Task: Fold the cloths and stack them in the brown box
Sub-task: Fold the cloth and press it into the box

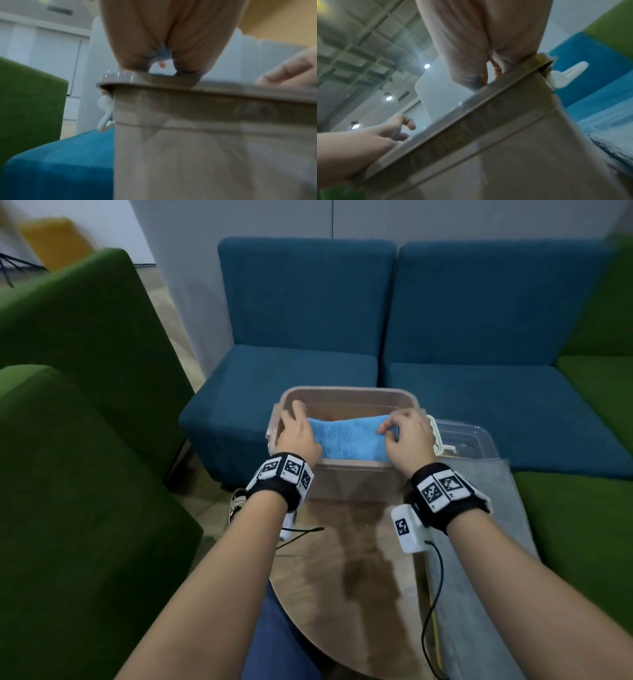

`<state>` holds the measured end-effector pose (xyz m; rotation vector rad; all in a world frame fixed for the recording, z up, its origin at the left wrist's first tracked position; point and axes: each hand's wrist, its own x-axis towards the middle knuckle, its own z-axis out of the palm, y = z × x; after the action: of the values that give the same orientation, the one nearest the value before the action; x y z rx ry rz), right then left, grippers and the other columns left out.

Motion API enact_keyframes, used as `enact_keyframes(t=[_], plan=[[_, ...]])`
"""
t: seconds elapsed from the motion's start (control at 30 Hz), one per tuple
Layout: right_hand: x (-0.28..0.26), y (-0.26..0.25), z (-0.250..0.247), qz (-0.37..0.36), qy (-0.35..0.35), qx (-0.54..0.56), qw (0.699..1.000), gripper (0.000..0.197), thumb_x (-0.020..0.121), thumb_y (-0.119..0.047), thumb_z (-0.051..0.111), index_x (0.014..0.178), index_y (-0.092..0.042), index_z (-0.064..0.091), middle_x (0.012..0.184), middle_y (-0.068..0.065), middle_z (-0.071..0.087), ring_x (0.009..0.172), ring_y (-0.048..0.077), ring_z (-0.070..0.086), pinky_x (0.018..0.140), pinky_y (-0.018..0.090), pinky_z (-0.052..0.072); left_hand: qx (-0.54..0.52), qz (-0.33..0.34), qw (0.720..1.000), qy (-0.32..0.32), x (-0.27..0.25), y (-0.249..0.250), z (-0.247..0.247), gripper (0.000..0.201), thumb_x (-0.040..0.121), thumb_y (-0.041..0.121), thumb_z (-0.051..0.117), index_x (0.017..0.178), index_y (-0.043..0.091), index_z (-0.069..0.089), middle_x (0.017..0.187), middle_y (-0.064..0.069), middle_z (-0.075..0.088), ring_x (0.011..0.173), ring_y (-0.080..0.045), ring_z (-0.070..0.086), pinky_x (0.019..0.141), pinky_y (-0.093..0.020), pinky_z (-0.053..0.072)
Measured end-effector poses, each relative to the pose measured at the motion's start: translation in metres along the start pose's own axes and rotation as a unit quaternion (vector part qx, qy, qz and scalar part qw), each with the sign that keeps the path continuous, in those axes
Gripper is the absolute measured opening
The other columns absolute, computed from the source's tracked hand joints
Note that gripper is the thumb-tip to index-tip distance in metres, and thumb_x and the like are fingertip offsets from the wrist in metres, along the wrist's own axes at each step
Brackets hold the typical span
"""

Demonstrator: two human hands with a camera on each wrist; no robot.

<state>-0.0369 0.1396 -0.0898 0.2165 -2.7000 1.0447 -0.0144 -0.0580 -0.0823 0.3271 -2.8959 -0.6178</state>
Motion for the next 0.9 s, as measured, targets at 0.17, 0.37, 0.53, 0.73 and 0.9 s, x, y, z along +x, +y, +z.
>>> enact_keyframes(t=[0.17, 0.37, 0.53, 0.73, 0.9], plan=[[0.005, -0.007, 0.009, 0.06, -0.132, -0.125, 0.982, 0.021, 0.087, -0.013, 0.047, 0.084, -0.011, 0.067, 0.106, 0.013, 0.062, 0.095, 0.035, 0.06, 0.084, 0.038, 0.05, 0.063, -0.047, 0.991, -0.105, 0.002, 0.008, 0.0, 0.04, 0.087, 0.011, 0.05, 0.126, 0.006, 0.041, 0.134, -0.014, 0.038, 0.116, -0.034, 0.051, 0.088, -0.038, 0.039], [-0.003, -0.019, 0.005, 0.024, -0.148, -0.205, 0.967, 0.042, 0.099, -0.042, 0.034, 0.102, -0.014, 0.065, 0.108, 0.015, 0.067, 0.097, 0.037, 0.061, 0.077, 0.038, 0.043, 0.024, 0.191, 0.978, -0.081, -0.007, -0.003, 0.005, 0.042, 0.102, 0.034, 0.031, 0.135, 0.015, 0.05, 0.153, -0.005, 0.037, 0.139, -0.023, 0.035, 0.108, -0.041, 0.033], [-0.017, -0.012, -0.009, -0.099, -0.229, -0.231, 0.94, 0.061, 0.1, -0.059, 0.024, 0.077, -0.02, 0.065, 0.072, 0.005, 0.06, 0.083, 0.034, 0.059, 0.065, 0.034, 0.032, 0.182, 0.187, 0.959, -0.106, -0.019, -0.023, 0.003, 0.09, 0.082, 0.073, -0.004, 0.097, 0.023, 0.069, 0.107, -0.004, 0.069, 0.101, -0.026, 0.063, 0.074, -0.033, 0.039], [-0.011, -0.014, -0.018, -0.092, -0.32, -0.351, 0.875, 0.076, 0.079, -0.086, 0.026, 0.069, -0.017, 0.055, 0.071, 0.0, 0.051, 0.074, 0.025, 0.05, 0.068, 0.034, 0.037, 0.258, 0.137, 0.937, -0.192, -0.011, -0.009, -0.007, 0.084, 0.091, 0.071, 0.006, 0.109, 0.019, 0.069, 0.109, -0.013, 0.067, 0.104, -0.03, 0.061, 0.076, -0.034, 0.035], [0.009, -0.021, -0.008, -0.012, -0.435, -0.36, 0.825, 0.066, 0.073, -0.08, 0.055, 0.103, -0.022, 0.064, 0.093, -0.001, 0.062, 0.088, 0.021, 0.059, 0.082, 0.035, 0.05, 0.271, 0.096, 0.925, -0.247, -0.004, -0.001, -0.01, 0.083, 0.093, 0.069, 0.008, 0.126, 0.013, 0.06, 0.131, -0.013, 0.058, 0.12, -0.03, 0.054, 0.09, -0.036, 0.04]])
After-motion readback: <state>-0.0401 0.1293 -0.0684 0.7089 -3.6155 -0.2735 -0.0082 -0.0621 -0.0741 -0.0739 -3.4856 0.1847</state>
